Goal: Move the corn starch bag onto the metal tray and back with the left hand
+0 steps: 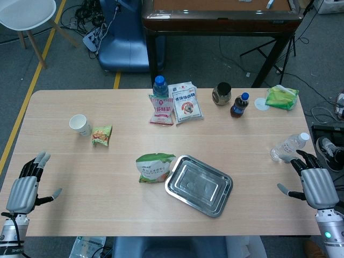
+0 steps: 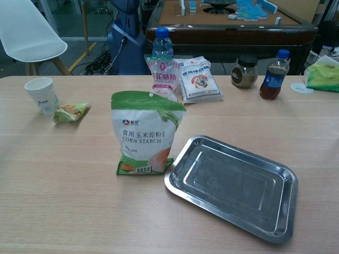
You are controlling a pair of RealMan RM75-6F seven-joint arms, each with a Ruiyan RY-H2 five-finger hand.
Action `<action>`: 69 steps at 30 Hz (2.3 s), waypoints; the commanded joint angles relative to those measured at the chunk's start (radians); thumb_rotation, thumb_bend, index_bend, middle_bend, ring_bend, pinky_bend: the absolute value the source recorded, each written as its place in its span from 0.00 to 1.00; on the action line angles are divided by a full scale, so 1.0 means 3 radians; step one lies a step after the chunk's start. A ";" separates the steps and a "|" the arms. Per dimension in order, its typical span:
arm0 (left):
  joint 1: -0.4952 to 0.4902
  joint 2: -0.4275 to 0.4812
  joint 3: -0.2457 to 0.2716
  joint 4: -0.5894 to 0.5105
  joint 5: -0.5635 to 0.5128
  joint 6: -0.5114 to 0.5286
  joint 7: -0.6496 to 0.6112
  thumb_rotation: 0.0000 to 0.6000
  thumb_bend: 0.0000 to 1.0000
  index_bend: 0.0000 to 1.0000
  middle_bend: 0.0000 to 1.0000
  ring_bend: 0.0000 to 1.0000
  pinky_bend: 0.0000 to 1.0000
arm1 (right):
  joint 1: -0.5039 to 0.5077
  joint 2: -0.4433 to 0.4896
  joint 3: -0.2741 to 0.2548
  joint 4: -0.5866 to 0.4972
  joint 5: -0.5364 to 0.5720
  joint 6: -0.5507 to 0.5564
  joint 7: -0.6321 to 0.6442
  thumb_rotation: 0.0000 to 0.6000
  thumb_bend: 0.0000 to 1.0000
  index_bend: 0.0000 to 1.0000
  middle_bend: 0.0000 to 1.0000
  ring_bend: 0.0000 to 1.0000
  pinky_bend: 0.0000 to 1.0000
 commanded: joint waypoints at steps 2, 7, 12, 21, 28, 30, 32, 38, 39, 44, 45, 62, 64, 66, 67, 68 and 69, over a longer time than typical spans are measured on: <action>0.0003 -0.0006 0.0005 0.0007 0.0006 -0.0004 -0.0003 1.00 0.19 0.00 0.00 0.00 0.03 | 0.0007 0.0003 -0.0015 -0.0005 -0.0004 -0.0030 -0.0001 1.00 0.11 0.28 0.36 0.14 0.16; -0.0039 -0.0011 0.0017 0.0035 0.0030 -0.0105 -0.0121 1.00 0.19 0.00 0.00 0.00 0.03 | 0.0014 0.0023 0.0010 -0.0021 -0.0034 0.0012 -0.0008 1.00 0.11 0.28 0.36 0.14 0.16; -0.0195 -0.0010 0.0019 0.0140 0.0093 -0.0365 -0.0292 1.00 0.19 0.00 0.00 0.00 0.03 | 0.0001 0.0072 0.0078 -0.0078 -0.0056 0.0140 -0.0039 1.00 0.11 0.28 0.36 0.14 0.16; -0.0714 -0.0175 -0.0009 0.0438 0.0269 -0.1089 -0.1005 1.00 0.17 0.00 0.00 0.00 0.05 | -0.0018 0.0195 0.0153 -0.0233 -0.0028 0.0239 -0.0137 1.00 0.11 0.28 0.36 0.14 0.16; -0.1071 -0.0463 -0.0037 0.0722 0.0310 -0.1504 -0.1366 1.00 0.16 0.00 0.00 0.03 0.08 | -0.0038 0.0182 0.0122 -0.0270 -0.0013 0.0220 -0.0166 1.00 0.11 0.28 0.36 0.14 0.16; -0.1144 -0.0580 -0.0043 0.0822 0.0329 -0.1542 -0.1383 1.00 0.16 0.00 0.00 0.05 0.09 | -0.0052 0.0175 0.0114 -0.0265 -0.0009 0.0228 -0.0168 1.00 0.11 0.28 0.36 0.14 0.16; -0.1202 -0.0667 -0.0043 0.0883 0.0337 -0.1580 -0.1378 1.00 0.16 0.01 0.00 0.06 0.09 | -0.0063 0.0173 0.0109 -0.0261 -0.0001 0.0234 -0.0167 1.00 0.11 0.28 0.36 0.14 0.16; -0.1345 -0.0968 -0.0065 0.1049 0.0284 -0.1660 -0.1310 1.00 0.16 0.05 0.05 0.12 0.20 | -0.0094 0.0173 0.0097 -0.0236 0.0005 0.0258 -0.0139 1.00 0.11 0.28 0.36 0.14 0.16; -0.1367 -0.1030 -0.0072 0.1081 0.0267 -0.1668 -0.1296 1.00 0.16 0.06 0.06 0.13 0.23 | -0.0099 0.0171 0.0095 -0.0227 0.0009 0.0258 -0.0131 1.00 0.11 0.28 0.36 0.14 0.16; -0.1451 -0.1291 -0.0104 0.1232 0.0201 -0.1689 -0.1302 1.00 0.16 0.08 0.10 0.16 0.27 | -0.0112 0.0156 0.0087 -0.0183 0.0030 0.0247 -0.0092 1.00 0.11 0.28 0.36 0.14 0.16; -0.1466 -0.1333 -0.0107 0.1261 0.0194 -0.1693 -0.1298 1.00 0.16 0.09 0.10 0.17 0.28 | -0.0114 0.0154 0.0087 -0.0176 0.0033 0.0247 -0.0086 1.00 0.11 0.28 0.36 0.14 0.16; -0.1732 -0.2036 -0.0147 0.1794 0.0179 -0.1686 -0.1187 1.00 0.16 0.09 0.12 0.19 0.28 | -0.0183 0.0162 0.0075 -0.0128 0.0059 0.0296 -0.0031 1.00 0.11 0.28 0.36 0.14 0.16; -0.1755 -0.2102 -0.0143 0.1885 0.0191 -0.1670 -0.1170 1.00 0.16 0.09 0.12 0.19 0.28 | -0.0191 0.0163 0.0076 -0.0127 0.0064 0.0301 -0.0029 1.00 0.11 0.28 0.36 0.14 0.16; -0.1769 -0.2159 -0.0137 0.1975 0.0198 -0.1649 -0.1145 1.00 0.16 0.10 0.12 0.19 0.28 | -0.0196 0.0163 0.0075 -0.0124 0.0065 0.0304 -0.0027 1.00 0.11 0.28 0.36 0.14 0.16; -0.1774 -0.2180 -0.0134 0.2010 0.0200 -0.1639 -0.1136 1.00 0.16 0.10 0.12 0.19 0.28 | -0.0197 0.0163 0.0075 -0.0123 0.0066 0.0303 -0.0027 1.00 0.11 0.28 0.36 0.14 0.16; -0.1775 -0.2190 -0.0132 0.2027 0.0202 -0.1633 -0.1134 1.00 0.16 0.10 0.12 0.19 0.28 | -0.0198 0.0163 0.0075 -0.0123 0.0066 0.0303 -0.0028 1.00 0.11 0.28 0.36 0.14 0.16; -0.1776 -0.2196 -0.0131 0.2037 0.0203 -0.1629 -0.1132 1.00 0.16 0.10 0.12 0.19 0.28 | -0.0199 0.0164 0.0075 -0.0123 0.0066 0.0303 -0.0028 1.00 0.11 0.28 0.36 0.14 0.16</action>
